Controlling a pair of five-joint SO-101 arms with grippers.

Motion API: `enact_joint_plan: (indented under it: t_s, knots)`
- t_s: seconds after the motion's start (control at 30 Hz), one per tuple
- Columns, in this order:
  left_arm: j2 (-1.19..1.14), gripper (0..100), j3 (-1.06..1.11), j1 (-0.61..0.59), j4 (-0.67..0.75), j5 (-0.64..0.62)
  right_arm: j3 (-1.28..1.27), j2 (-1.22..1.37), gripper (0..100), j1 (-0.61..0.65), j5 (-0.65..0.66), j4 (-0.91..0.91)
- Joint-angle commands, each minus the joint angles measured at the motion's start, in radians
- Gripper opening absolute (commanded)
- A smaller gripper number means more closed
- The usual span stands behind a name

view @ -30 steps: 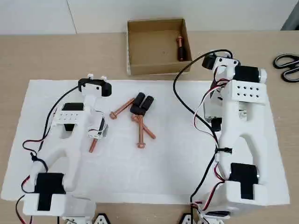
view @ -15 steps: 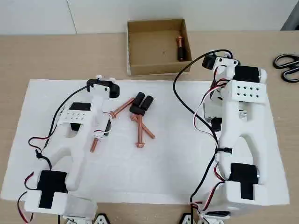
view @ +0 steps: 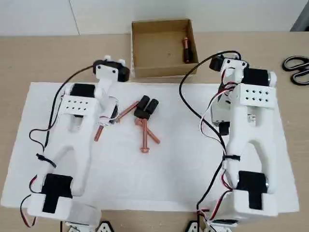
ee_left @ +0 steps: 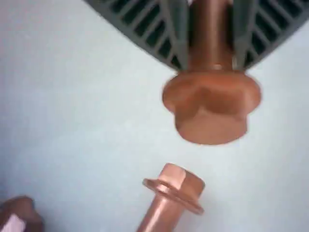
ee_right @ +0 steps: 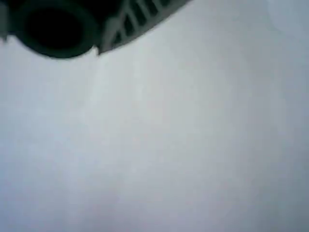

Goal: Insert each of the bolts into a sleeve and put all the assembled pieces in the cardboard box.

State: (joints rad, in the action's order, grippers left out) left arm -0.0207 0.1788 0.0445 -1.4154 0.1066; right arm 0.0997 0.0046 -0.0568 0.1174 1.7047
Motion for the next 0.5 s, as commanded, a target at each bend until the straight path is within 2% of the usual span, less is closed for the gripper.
enact_joint_plan:
  t_s: [0.0,0.17,0.3,0.47]
  knots:
    - [0.015,1,-0.13,0.005,-0.072,0.008,0.008,-0.142,0.7,0.008,-0.008,-0.005]
    - [0.006,1,-0.213,0.006,-0.137,0.008,0.003,-0.278,0.7,0.007,-0.006,-0.031]
    - [-0.055,1,-0.163,0.003,-0.063,0.008,0.0,-0.294,0.7,0.007,-0.005,-0.022]
    - [-0.19,1,-0.148,-0.074,0.034,0.003,-0.057,-0.302,0.7,0.007,-0.005,-0.03]
